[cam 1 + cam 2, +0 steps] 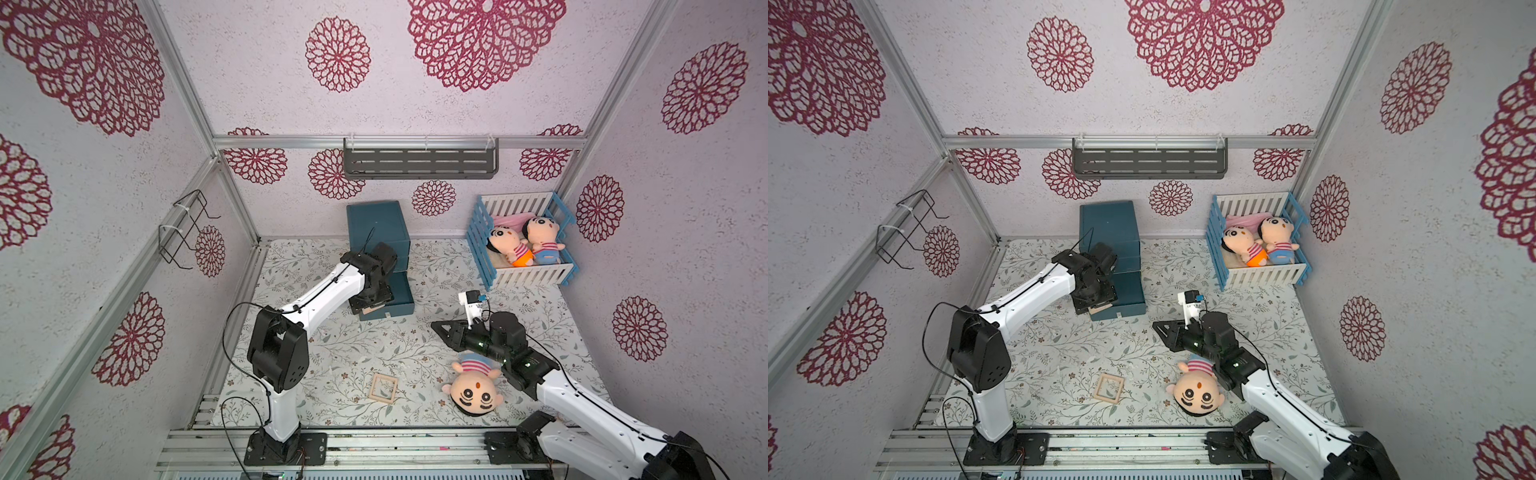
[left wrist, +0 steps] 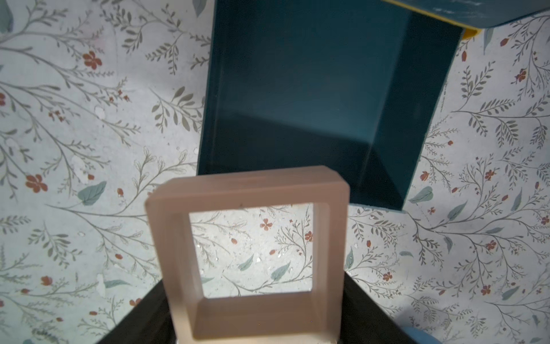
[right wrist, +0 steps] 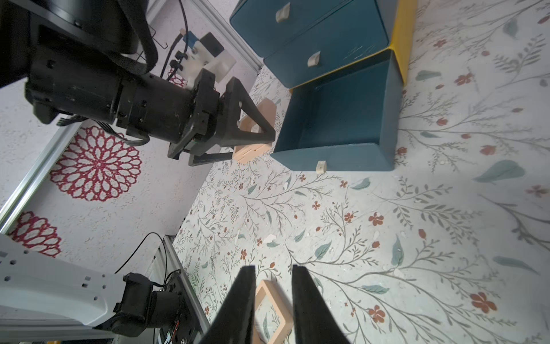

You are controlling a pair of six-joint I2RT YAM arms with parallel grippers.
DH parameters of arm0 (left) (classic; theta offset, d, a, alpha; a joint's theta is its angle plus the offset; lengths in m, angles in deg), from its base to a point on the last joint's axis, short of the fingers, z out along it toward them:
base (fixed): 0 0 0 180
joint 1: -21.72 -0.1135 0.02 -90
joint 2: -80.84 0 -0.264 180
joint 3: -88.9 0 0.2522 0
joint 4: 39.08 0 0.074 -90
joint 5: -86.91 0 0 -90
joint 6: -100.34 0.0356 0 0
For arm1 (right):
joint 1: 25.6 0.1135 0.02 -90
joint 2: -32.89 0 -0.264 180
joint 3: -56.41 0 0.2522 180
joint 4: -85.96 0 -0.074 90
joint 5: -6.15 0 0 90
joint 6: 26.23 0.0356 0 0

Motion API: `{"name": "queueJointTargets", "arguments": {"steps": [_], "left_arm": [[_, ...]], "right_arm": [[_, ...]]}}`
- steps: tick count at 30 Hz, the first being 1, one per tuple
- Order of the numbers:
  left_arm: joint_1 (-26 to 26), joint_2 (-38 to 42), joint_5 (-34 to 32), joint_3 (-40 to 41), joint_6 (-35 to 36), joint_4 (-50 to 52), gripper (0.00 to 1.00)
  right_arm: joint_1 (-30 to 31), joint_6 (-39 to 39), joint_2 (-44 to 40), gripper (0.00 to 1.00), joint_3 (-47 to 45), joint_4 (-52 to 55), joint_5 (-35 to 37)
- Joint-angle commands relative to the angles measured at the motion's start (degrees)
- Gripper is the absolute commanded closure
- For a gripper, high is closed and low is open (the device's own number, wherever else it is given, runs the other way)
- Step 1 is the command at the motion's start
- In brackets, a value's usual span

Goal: Place the brooch boxes into the drawer by color
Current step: Place the brooch box in the drawer.

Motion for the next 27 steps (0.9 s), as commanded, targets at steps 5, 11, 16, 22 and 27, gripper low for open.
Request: {"name": "queueJointTargets", "arguments": {"steps": [5, 11, 16, 22, 27], "left_arm": [[-0.7, -6.9, -1.1, -6.5, 8.0, -1.8, 0.53], [-0.7, -10.3, -2.1, -8.3, 6.5, -6.9, 0.54], [-0.2, -12.7, -2.7, -10.1, 5.1, -9.0, 0.54], [0.7, -16.6, -2.1, -13.6, 4.4, -8.9, 0.54], [1.2, -19.8, -2.3, -17.3, 4.2, -8.3, 0.54]], "right_arm": [[-0.4, 2.1, 1.3, 0.73, 2.6, -1.9, 6.0], [-0.7, 3.4, 2.5, 0.73, 3.3, -2.4, 8.0], [-1.5, 4.1, 2.8, 0.73, 3.1, -2.6, 7.9], [-1.9, 4.4, 3.1, 0.72, 1.8, -4.3, 8.6], [-2.2, 4.5, 3.3, 0.72, 0.0, -7.9, 9.9]]}}
